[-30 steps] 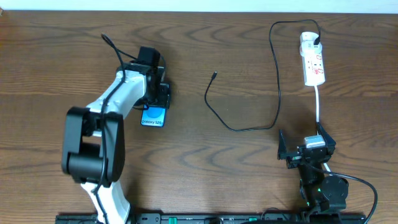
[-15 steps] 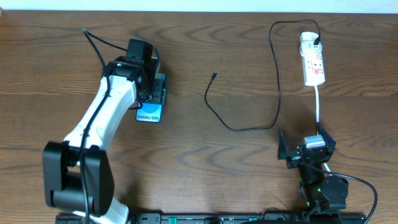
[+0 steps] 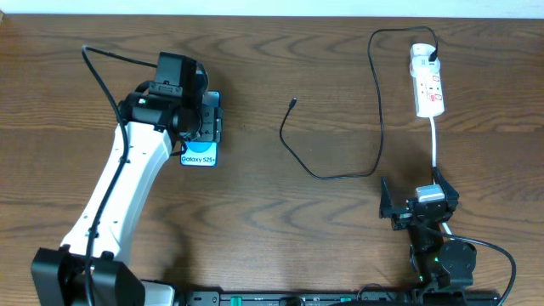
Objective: Plug charger to phone and switch on socket
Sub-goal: 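Lift the phone with the left gripper and tilt it upright toward center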
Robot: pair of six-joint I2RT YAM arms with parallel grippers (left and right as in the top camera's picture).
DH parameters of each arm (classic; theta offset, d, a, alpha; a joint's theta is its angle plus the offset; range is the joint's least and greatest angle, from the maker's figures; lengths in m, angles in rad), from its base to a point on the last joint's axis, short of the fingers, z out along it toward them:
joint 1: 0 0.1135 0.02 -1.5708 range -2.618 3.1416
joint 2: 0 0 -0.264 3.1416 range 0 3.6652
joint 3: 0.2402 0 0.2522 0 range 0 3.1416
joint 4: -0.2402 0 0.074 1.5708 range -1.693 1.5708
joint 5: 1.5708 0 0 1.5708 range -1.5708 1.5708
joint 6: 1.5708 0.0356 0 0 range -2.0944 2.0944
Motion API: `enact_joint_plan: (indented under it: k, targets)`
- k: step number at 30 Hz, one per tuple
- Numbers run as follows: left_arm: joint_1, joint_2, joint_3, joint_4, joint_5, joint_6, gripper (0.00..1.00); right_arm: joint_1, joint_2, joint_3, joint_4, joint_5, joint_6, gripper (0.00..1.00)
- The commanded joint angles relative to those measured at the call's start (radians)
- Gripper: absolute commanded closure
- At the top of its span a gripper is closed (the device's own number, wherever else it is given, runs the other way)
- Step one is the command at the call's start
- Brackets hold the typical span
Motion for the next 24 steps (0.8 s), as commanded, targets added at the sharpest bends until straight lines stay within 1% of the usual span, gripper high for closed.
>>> enact_joint_plan:
  k: [1,7,10,14,18,21,24]
  targets:
    - [0.002,-0.041,0.004,-0.022,0.020,-0.038,0.44,0.006,-0.005,-0.003,-0.003,0.010,-0.011,0.01]
    - [0.002,-0.041,0.004,-0.061,0.020,-0.061,0.44,0.006,-0.005,-0.003,-0.003,0.010,-0.011,0.01]
    - [0.002,-0.041,0.004,-0.077,0.022,-0.095,0.44,0.006,-0.005,-0.003,-0.003,0.010,-0.011,0.01]
    - [0.002,-0.041,0.004,-0.078,0.065,-0.122,0.44,0.006,-0.005,-0.003,-0.003,0.010,-0.011,0.01]
    - [0.002,-0.041,0.004,-0.079,0.066,-0.183,0.45,0.006,-0.005,-0.003,-0.003,0.010,-0.011,0.01]
    - [0.002,-0.041,0.004,-0.079,0.130,-0.224,0.46,0.006,-0.005,-0.003,-0.003,0.010,-0.011,0.01]
    - [0.002,-0.041,0.004,-0.084,0.182,-0.328,0.46,0.006,-0.005,-0.003,-0.003,0.010,-0.011,0.01]
